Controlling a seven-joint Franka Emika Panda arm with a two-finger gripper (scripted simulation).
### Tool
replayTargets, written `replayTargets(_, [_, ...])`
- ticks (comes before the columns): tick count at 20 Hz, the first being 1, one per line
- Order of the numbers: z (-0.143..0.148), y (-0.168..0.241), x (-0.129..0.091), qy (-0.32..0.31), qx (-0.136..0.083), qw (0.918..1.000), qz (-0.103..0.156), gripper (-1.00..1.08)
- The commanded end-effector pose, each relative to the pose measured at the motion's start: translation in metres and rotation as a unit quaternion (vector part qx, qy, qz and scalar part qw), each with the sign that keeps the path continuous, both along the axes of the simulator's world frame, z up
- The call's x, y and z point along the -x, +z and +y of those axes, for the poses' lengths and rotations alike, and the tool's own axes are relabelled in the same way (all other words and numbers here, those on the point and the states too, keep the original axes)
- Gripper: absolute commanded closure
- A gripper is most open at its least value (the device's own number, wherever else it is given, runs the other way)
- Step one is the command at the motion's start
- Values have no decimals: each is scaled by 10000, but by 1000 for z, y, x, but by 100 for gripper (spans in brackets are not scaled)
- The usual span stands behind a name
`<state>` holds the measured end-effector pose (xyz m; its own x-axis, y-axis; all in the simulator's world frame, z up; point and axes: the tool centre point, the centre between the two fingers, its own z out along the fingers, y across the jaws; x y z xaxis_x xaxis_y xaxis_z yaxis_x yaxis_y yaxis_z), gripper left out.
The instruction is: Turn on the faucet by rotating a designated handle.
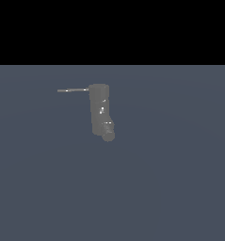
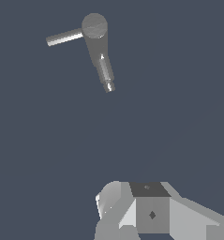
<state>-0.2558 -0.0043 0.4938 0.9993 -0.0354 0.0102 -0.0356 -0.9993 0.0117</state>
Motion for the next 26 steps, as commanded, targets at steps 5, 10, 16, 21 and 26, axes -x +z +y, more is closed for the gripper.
replayTargets(5, [2,-2,-1,-38,-1,10000,0,108])
replayTargets(10, [11,-9,-5,-192,-3,9998,1,108])
replayTargets(16, [31,-25,-14,-535,-10,9986,4,108])
replayTargets(21, [54,-44,-27,-953,-20,9954,6,108])
replayTargets(26, [79,-66,-45,-1426,-32,9898,9,108])
